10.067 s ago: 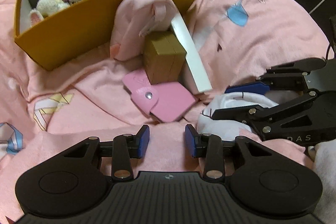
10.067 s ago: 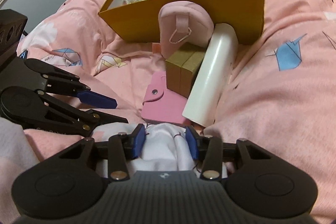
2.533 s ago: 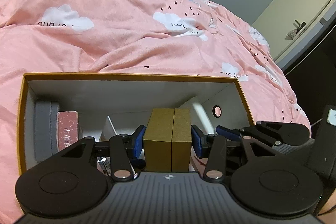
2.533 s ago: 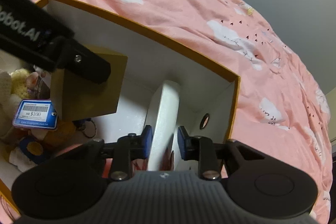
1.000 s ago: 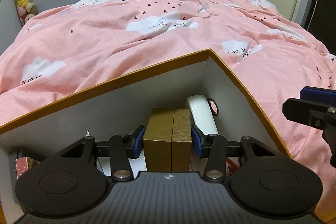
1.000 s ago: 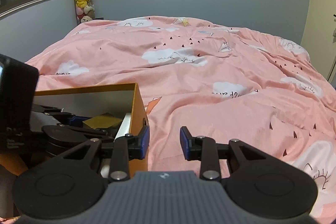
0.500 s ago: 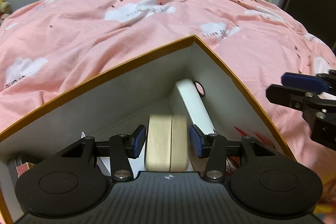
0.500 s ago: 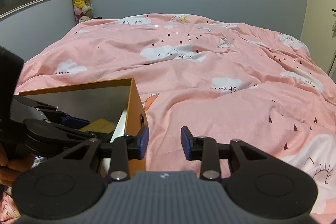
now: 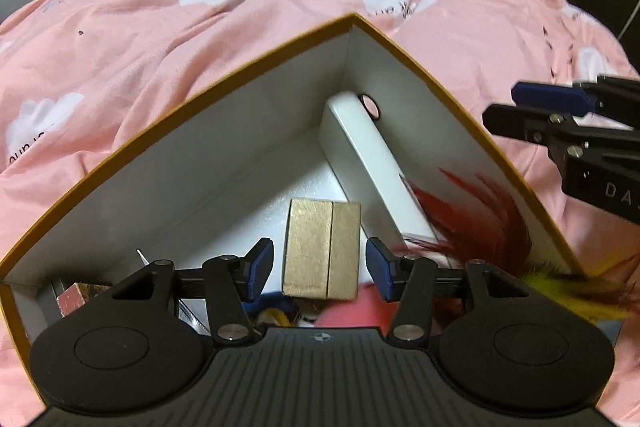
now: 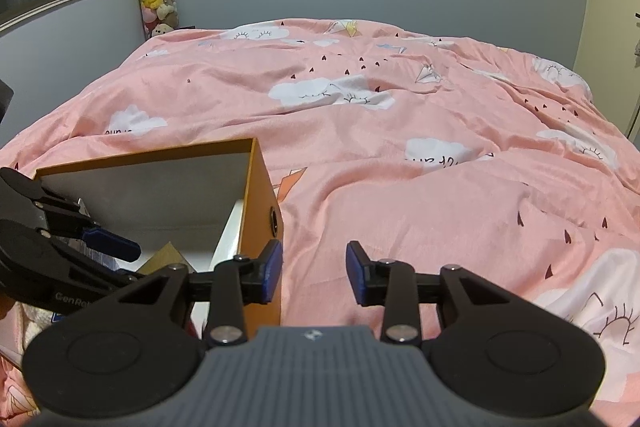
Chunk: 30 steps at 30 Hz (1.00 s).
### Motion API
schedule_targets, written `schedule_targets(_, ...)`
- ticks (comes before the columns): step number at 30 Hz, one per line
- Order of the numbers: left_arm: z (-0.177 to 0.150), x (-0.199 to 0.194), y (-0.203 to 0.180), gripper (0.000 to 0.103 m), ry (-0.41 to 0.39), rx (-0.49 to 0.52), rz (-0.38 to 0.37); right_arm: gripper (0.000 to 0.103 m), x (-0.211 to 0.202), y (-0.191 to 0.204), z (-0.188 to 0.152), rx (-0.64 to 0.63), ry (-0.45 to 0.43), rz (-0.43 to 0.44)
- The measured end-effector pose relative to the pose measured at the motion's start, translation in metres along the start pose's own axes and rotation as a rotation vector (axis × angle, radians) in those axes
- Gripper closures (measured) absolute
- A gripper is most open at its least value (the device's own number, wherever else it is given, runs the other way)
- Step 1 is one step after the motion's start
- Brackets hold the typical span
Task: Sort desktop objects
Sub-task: 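Lower the gold gift box into the box with the left gripper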
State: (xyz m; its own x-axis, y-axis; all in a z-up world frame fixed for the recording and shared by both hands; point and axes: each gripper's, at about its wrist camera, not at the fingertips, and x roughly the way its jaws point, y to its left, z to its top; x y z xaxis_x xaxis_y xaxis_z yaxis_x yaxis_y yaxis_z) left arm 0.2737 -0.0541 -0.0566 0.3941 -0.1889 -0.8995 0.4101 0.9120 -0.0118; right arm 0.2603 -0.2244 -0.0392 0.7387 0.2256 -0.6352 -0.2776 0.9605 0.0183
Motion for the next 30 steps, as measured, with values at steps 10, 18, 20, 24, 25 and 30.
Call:
schedule_targets(10, 0.011, 0.005, 0.012, 0.066, 0.081, -0.173, -0.11, 0.065, 0.0, 0.0, -0.002, -0.001, 0.002, -0.004)
schedule_targets(18, 0.011, 0.021, 0.028, 0.062, 0.116, -0.359, -0.23, 0.065, 0.0, 0.0, -0.003, -0.008, -0.001, -0.005)
schedule_targets(20, 0.009, 0.022, 0.029, 0.057, 0.11, -0.373, -0.239, 0.064, -0.001, 0.0, -0.002, -0.008, -0.004, -0.008)
schedule_targets(24, 0.007, 0.026, 0.028, 0.054, 0.077, -0.386, -0.273, 0.064, 0.001, 0.001, -0.004, -0.009, 0.005, -0.003)
schedule_targets(25, 0.007, 0.027, 0.028, 0.055, 0.071, -0.384, -0.281, 0.064, 0.001, 0.001, -0.004, -0.011, 0.009, 0.001)
schedule_targets(30, 0.005, 0.027, 0.028, 0.055, 0.06, -0.371, -0.288, 0.063, 0.003, 0.004, -0.005, -0.021, 0.021, 0.016)
